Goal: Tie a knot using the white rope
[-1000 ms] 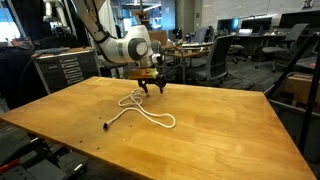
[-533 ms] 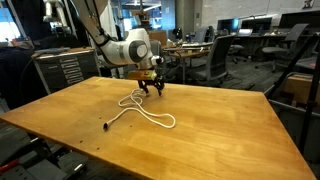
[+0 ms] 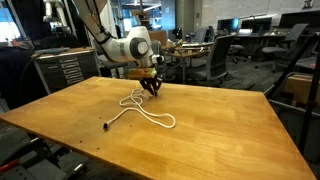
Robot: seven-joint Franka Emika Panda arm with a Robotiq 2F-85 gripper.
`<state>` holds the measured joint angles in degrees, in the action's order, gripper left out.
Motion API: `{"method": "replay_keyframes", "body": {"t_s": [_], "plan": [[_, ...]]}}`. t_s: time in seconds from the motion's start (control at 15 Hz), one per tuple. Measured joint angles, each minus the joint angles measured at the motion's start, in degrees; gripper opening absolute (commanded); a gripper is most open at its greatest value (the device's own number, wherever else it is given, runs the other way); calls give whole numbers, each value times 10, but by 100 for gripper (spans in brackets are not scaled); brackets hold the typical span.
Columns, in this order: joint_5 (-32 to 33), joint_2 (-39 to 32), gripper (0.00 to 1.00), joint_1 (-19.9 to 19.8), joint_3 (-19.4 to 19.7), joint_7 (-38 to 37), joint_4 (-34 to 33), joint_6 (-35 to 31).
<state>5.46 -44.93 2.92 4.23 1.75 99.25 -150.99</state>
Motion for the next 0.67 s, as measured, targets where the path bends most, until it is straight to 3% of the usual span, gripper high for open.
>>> {"method": "replay_keyframes", "body": {"t_s": [0.13,0.2,0.27,0.4,0.67], "plan": [[-1,2,2,-1,0,-1,0,7],[-1,2,26,-2,-1,-1,-1,11],[-3,2,27,-5,-3,-1,-1,12],[-6,3,40,-10,-7,-2,-2,15],[-13,11,73,-14,-10,-9,1,48]]}}
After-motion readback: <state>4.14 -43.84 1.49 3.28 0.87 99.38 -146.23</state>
